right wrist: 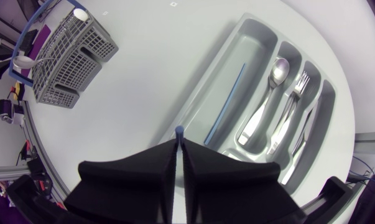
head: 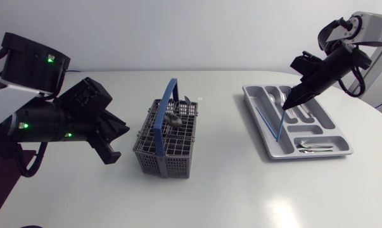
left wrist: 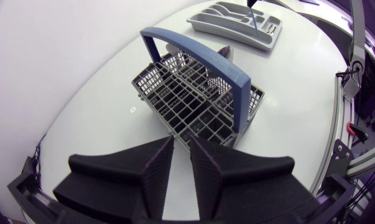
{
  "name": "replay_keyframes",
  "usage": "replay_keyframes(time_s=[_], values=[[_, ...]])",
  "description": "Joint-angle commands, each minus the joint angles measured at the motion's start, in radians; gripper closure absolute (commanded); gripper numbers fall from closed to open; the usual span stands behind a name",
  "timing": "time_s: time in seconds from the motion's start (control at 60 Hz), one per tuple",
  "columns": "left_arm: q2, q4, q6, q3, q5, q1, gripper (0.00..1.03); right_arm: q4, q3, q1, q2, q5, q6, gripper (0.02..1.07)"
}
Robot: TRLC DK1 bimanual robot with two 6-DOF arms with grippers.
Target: Unload the cutlery basket into the drawer organizer.
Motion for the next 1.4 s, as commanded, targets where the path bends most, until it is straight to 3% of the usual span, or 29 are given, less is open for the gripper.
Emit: replay_keyframes(time_s=[0.0,0.6,0.933,1.117,1.383], values=[[-0.014,-0.007,-0.02,0.028,0.008,-0.007,0.82,-0.021,0.033,0.0,0.064,-0.001,0.036,1.02],[-0.031,-0.019,-0.022,0.025,0.008,-0.007,0.82,0.1,0.225,-0.015,0.349,-0.03,0.177,1.0],[-0.065,-0.029,-0.019,-0.003,0.007,-0.001,0.83,0.174,0.164,-0.003,0.22,-0.033,0.197,0.5],[-0.085,-0.038,-0.019,-0.021,0.007,-0.004,0.83,0.264,0.041,0.051,0.05,-0.058,0.208,0.39],[-0.099,-0.041,-0.009,-0.08,0.005,-0.032,0.84,0.352,-0.05,0.203,-0.044,-0.095,0.246,0.38]])
